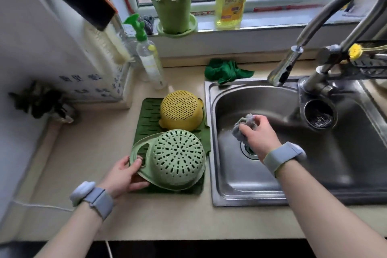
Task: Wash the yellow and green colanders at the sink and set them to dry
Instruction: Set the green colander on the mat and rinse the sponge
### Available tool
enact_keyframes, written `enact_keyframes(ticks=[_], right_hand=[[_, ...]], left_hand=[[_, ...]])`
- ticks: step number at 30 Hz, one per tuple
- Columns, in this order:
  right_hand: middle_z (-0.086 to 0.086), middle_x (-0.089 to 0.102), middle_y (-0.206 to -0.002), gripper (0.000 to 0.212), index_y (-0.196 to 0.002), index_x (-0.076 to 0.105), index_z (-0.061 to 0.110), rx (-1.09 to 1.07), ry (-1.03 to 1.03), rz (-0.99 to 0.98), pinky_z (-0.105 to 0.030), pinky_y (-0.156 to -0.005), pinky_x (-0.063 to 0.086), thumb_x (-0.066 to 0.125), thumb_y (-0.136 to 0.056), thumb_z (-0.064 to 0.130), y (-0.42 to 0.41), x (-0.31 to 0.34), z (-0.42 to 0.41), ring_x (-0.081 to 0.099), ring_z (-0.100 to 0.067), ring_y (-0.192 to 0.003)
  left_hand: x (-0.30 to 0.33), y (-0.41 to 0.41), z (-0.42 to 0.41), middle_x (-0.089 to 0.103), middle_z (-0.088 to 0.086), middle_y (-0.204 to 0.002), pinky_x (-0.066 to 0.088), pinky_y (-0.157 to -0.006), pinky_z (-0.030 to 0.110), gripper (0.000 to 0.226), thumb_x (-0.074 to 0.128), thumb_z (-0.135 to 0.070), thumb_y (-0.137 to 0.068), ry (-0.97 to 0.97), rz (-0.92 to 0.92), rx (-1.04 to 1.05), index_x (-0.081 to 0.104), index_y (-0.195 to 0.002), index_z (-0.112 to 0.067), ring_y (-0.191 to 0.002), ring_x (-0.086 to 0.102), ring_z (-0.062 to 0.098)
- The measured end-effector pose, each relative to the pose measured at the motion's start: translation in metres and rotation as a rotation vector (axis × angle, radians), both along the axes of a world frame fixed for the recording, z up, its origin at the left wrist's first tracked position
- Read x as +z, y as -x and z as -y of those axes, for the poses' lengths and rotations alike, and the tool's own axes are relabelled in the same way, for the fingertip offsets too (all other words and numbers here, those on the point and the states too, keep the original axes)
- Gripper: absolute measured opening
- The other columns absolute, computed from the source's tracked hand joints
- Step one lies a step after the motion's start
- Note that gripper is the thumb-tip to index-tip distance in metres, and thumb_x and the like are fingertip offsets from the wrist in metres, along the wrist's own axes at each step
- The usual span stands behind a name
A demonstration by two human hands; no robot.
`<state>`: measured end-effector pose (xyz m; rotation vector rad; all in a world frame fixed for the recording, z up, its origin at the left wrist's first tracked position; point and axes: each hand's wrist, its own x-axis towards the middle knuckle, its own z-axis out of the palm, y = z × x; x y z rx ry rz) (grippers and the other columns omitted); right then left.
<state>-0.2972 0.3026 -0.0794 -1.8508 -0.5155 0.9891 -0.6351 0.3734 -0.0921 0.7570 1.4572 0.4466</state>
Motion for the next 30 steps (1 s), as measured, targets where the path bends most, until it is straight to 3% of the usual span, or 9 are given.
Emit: enact_keyframes(ticks=[3,8,11,13,17,19,21,26,30], right_hand=[[0.003,0.068,-0.092,0.029,-0.101,0.051,0.028,0.062,0.012,0.071,-0.039,-0.086,0.054,0.068,-0.077,0.028,0.007,0.005,-0.004,0.067,-0.023,-0.093],[0.007,0.066,-0.102,0.041,-0.121,0.056,0.026,0.276,0.105,0.431,-0.025,-0.085,0.045,0.067,-0.082,0.021,0.009,0.016,-0.007,0.062,-0.017,-0.095],[0.003,0.065,-0.113,0.056,-0.134,0.051,0.022,0.396,0.147,0.479,-0.018,-0.088,0.041,0.060,-0.081,0.008,0.006,0.021,-0.012,0.062,-0.016,-0.103],[-0.002,0.064,-0.122,0.056,-0.135,0.051,0.021,0.432,0.161,0.541,-0.021,-0.087,0.044,0.054,-0.081,0.006,0.004,0.029,-0.015,0.064,-0.024,-0.102],[-0.008,0.066,-0.116,0.048,-0.132,0.053,0.017,0.546,0.129,0.746,-0.019,-0.080,0.039,0.052,-0.085,0.005,0.003,0.046,-0.020,0.061,-0.024,-0.090],[-0.010,0.063,-0.114,0.038,-0.123,0.060,0.016,0.564,0.036,0.813,-0.025,-0.088,0.041,0.062,-0.085,0.011,0.001,0.055,-0.022,0.058,-0.028,-0.101],[-0.008,0.055,-0.105,0.030,-0.111,0.066,0.016,0.560,-0.054,0.828,-0.024,-0.082,0.039,0.071,-0.082,0.018,-0.002,0.064,-0.022,0.053,-0.025,-0.094],[0.006,0.052,-0.084,0.029,-0.098,0.070,0.020,0.598,-0.127,0.803,-0.016,-0.071,0.035,0.081,-0.071,0.024,-0.024,0.080,-0.019,0.051,-0.012,-0.078],[0.010,0.065,-0.082,0.026,-0.097,0.071,0.027,0.596,-0.079,0.718,-0.019,-0.075,0.048,0.077,-0.073,0.019,-0.056,0.080,-0.005,0.061,-0.009,-0.075]], left_hand=[[-0.013,-0.001,-0.006,0.069,0.009,-0.095,0.061,-0.050,0.033,0.025,0.054,-0.014,-0.100,0.002,-0.080,0.023,0.055,-0.124,-0.008,-0.075,0.069,0.026],[-0.023,-0.006,-0.011,0.073,0.005,-0.077,0.051,-0.040,0.019,0.033,0.066,-0.031,-0.092,-0.303,-0.695,-0.277,0.063,-0.116,-0.010,-0.043,0.067,0.017],[-0.023,-0.005,-0.019,0.071,0.006,-0.090,0.058,-0.068,0.033,0.044,0.066,-0.036,-0.090,-0.407,-0.811,-0.369,0.060,-0.124,-0.008,-0.070,0.071,0.027],[-0.015,-0.007,-0.021,0.069,0.006,-0.101,0.050,-0.080,0.030,0.038,0.062,-0.034,-0.093,-0.508,-0.878,-0.463,0.061,-0.123,-0.011,-0.087,0.063,0.025],[0.020,-0.040,-0.019,0.065,0.003,-0.108,0.041,-0.077,0.025,0.024,0.058,-0.027,-0.097,-0.800,-0.737,-0.503,0.064,-0.117,-0.016,-0.089,0.053,0.012],[0.035,-0.071,-0.018,0.064,-0.001,-0.105,0.047,-0.077,0.026,0.027,0.059,-0.027,-0.096,-0.921,-0.587,-0.568,0.062,-0.121,-0.018,-0.088,0.056,0.010],[0.048,-0.106,-0.017,0.063,-0.003,-0.109,0.055,-0.081,0.028,0.038,0.062,-0.029,-0.094,-0.972,-0.422,-0.657,0.057,-0.131,-0.020,-0.087,0.060,0.008],[0.063,-0.194,-0.016,0.059,-0.002,-0.122,0.060,-0.082,0.033,0.065,0.064,-0.033,-0.092,-0.658,-0.016,-0.793,0.035,-0.150,-0.027,-0.096,0.069,0.018],[0.058,-0.235,-0.015,0.071,0.001,-0.092,0.059,-0.067,0.026,0.034,0.069,-0.019,-0.090,-0.631,0.024,-0.804,0.063,-0.124,-0.017,-0.076,0.068,0.017]])
